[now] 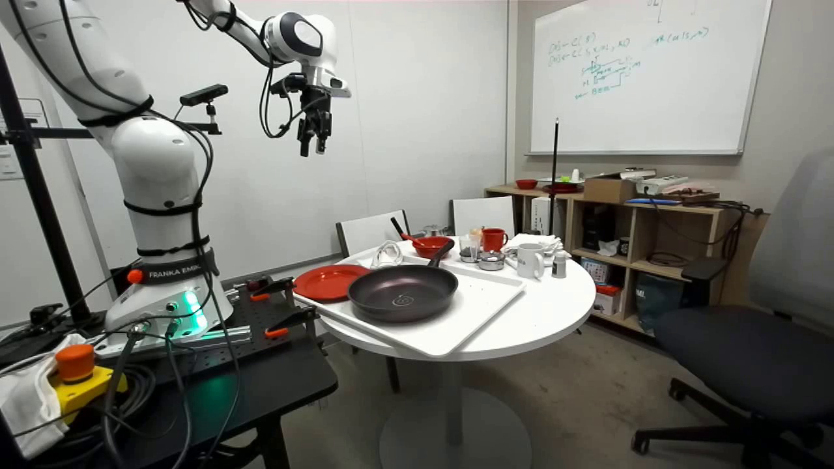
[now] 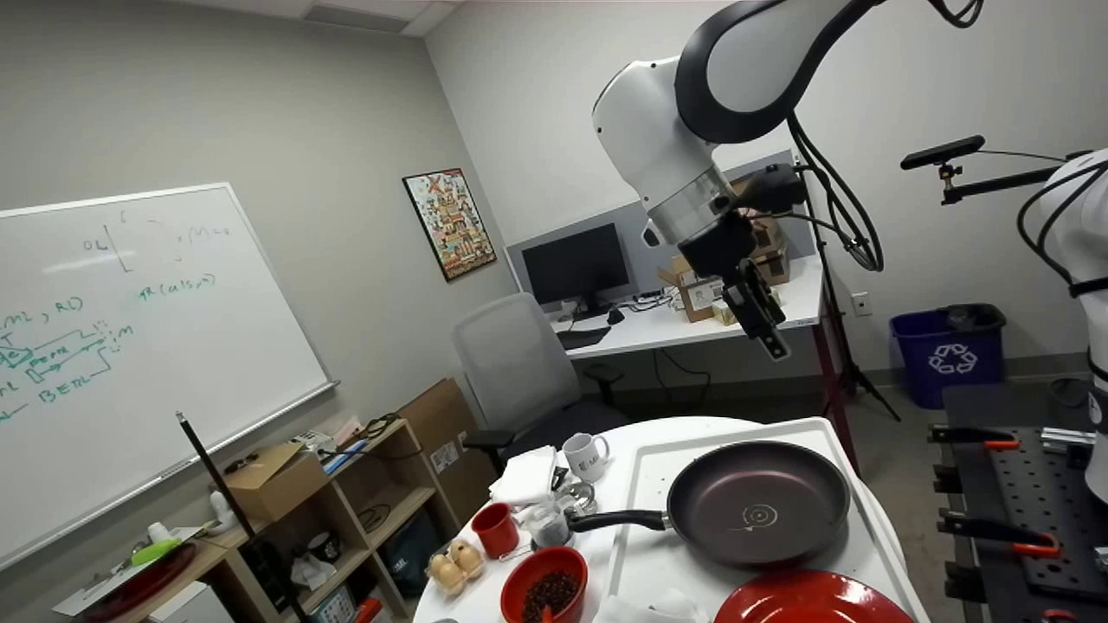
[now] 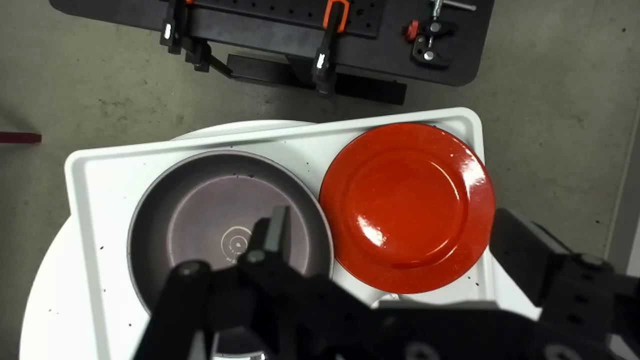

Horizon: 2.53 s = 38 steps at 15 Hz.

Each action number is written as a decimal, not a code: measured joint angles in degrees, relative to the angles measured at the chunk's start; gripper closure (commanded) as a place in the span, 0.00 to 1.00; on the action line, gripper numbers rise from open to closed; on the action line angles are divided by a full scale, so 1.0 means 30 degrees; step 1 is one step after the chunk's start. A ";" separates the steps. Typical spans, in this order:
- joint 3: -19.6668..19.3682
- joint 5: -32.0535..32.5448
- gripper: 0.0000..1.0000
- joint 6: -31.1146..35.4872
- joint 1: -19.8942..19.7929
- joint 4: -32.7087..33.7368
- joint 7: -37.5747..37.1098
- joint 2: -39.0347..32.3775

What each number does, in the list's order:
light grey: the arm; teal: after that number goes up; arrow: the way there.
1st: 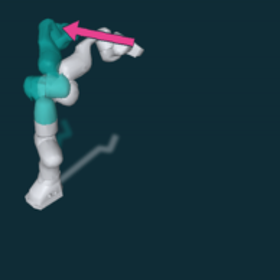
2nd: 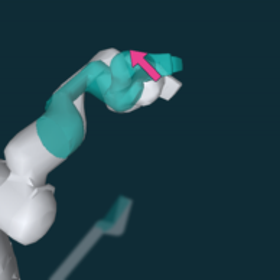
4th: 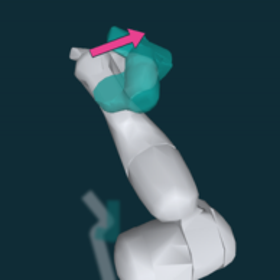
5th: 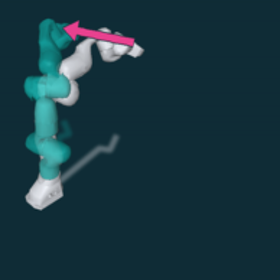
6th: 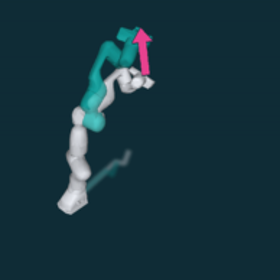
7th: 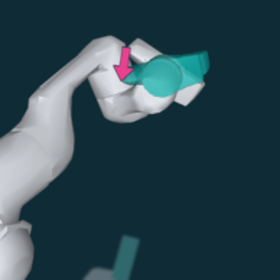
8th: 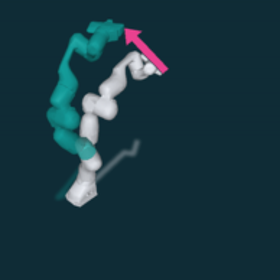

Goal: Twist the pan handle 90 degrees

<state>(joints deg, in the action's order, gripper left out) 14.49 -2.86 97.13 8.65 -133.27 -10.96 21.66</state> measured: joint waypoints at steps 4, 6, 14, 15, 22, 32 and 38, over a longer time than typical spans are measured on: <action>0.0000 0.0000 0.00 0.0000 0.0000 0.0000 0.0000 0.0000; -0.0018 0.0054 0.00 0.0000 0.0002 -0.0001 0.0000 -0.0014; -0.0443 0.1592 0.00 0.1342 -0.0642 0.0922 -0.0266 -0.1538; -0.0579 0.1798 0.00 0.1546 -0.0832 0.1318 -0.0424 -0.2021; -0.1987 0.2875 0.00 0.2005 -0.1637 0.5648 -0.0461 -0.6596; -0.3672 0.5507 0.00 0.7451 -0.1727 0.8780 0.1834 -1.1882; -0.4291 0.5779 0.00 0.9636 -0.1963 0.9079 0.3662 -1.3845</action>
<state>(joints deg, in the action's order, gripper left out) 1.61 14.48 126.03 2.76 -106.04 0.02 -19.87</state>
